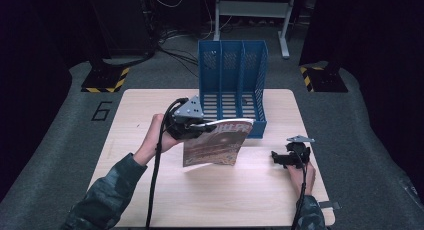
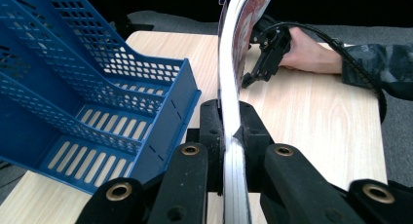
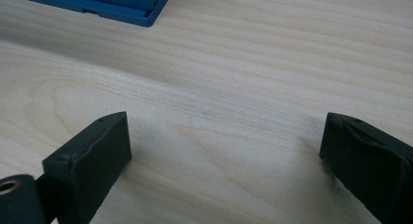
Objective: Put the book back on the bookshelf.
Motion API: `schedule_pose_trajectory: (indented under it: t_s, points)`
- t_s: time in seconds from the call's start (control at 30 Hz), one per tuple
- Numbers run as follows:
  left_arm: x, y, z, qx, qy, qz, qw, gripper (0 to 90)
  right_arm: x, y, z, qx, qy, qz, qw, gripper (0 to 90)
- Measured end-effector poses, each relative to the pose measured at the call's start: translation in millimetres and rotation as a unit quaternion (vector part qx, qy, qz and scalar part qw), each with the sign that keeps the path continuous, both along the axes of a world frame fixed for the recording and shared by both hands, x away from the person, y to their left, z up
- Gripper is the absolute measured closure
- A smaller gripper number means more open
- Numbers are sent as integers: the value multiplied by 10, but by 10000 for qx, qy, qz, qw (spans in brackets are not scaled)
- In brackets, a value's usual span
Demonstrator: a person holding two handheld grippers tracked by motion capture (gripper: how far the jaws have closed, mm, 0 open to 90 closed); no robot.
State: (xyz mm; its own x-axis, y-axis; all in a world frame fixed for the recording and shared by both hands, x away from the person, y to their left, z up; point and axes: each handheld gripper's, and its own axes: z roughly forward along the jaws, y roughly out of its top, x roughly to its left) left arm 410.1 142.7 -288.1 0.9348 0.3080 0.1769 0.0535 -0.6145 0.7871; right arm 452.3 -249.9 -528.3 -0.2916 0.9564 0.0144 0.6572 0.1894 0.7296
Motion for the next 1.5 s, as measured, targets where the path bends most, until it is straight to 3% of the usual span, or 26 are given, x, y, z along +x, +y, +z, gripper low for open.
schedule_pose_trajectory:
  t_s: [0.43, 0.63, 1.27, 1.5]
  points:
    - [-14, 71, 133, -67, 9, 11, 10000, 840, 3, -2, 0, -11, -15, 43, 10000, 47]
    - [12, 119, 157, -123, 117, 57, 9998, 839, 3, -1, 0, -13, -18, 51, 10000, 49]
    - [34, 263, 302, -148, 74, 214, 9996, 840, 6, 2, 0, -12, -16, 34, 10000, 48]
    - [49, 329, 379, -248, 56, 340, 9991, 840, 6, 3, 1, -13, -9, 31, 10000, 48]
